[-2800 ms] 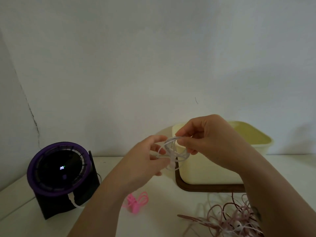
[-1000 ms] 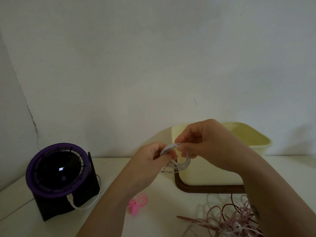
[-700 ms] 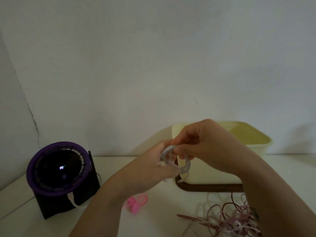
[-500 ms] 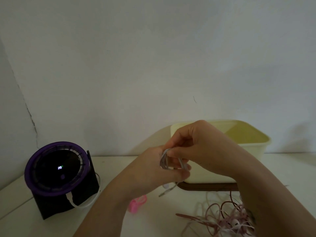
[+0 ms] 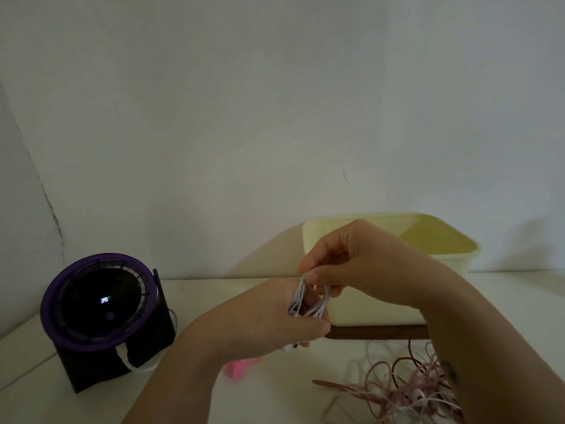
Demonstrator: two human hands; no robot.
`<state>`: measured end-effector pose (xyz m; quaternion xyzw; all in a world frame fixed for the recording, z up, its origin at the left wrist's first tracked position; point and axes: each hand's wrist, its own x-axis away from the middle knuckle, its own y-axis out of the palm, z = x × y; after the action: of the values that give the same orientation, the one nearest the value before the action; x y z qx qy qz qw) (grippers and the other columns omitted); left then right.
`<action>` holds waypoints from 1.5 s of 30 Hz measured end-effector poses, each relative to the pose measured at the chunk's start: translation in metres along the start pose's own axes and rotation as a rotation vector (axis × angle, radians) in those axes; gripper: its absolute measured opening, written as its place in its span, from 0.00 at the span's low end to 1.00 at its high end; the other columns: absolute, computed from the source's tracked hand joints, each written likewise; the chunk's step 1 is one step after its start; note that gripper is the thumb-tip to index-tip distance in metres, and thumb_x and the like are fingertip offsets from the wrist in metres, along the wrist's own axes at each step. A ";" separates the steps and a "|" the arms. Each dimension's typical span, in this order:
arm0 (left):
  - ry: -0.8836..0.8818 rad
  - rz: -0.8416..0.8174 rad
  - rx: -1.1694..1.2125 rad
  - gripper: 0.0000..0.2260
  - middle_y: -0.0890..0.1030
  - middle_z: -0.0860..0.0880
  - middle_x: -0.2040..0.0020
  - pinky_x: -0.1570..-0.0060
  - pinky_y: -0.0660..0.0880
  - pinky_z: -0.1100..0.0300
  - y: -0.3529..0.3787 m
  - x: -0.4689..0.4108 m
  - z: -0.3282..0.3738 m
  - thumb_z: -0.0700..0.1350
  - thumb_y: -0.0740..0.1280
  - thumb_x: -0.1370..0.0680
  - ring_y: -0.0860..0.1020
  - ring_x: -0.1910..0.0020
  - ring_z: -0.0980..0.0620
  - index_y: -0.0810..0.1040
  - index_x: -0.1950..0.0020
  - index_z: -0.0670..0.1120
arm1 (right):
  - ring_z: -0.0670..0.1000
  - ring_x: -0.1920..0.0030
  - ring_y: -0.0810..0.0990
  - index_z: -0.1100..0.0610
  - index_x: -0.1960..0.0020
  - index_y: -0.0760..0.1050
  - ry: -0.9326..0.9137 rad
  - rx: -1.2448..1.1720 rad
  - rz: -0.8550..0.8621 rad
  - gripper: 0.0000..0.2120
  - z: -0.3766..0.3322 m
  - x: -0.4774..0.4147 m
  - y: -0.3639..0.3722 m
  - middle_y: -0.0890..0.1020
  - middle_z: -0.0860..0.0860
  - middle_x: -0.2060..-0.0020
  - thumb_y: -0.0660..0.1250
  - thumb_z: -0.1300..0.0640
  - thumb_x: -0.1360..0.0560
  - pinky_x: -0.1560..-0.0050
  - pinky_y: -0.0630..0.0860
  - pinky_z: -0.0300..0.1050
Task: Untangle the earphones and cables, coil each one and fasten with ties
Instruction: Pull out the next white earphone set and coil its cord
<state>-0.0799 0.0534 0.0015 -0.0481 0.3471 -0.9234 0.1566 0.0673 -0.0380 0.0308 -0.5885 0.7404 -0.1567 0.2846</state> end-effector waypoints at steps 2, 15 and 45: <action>0.000 0.047 -0.085 0.04 0.78 0.55 0.64 0.58 0.76 0.62 0.002 -0.001 0.001 0.47 0.66 0.24 0.80 0.62 0.60 0.76 0.58 0.48 | 0.48 0.67 0.81 0.56 0.59 0.83 0.018 -0.014 0.004 0.02 0.003 -0.002 0.000 0.84 0.52 0.68 0.73 0.62 0.29 0.62 0.78 0.38; -0.047 0.188 -0.171 0.15 0.79 0.55 0.72 0.58 0.73 0.66 0.008 -0.004 -0.003 0.53 0.56 0.19 0.79 0.61 0.59 0.74 0.63 0.52 | 0.45 0.65 0.80 0.56 0.58 0.83 0.008 -0.281 0.026 0.08 0.011 -0.001 -0.010 0.84 0.55 0.63 0.69 0.68 0.28 0.66 0.74 0.34; -0.033 0.106 0.204 0.07 0.73 0.55 0.65 0.50 0.76 0.50 0.002 0.031 -0.021 0.53 0.61 0.21 0.71 0.65 0.57 0.74 0.57 0.56 | 0.47 0.72 0.78 0.61 0.62 0.81 -0.044 -0.414 0.016 0.01 0.012 0.003 0.033 0.81 0.55 0.70 0.73 0.64 0.33 0.68 0.75 0.36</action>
<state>-0.1123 0.0553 -0.0167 -0.0288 0.2509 -0.9434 0.2150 0.0481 -0.0315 0.0024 -0.6317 0.7551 0.0140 0.1748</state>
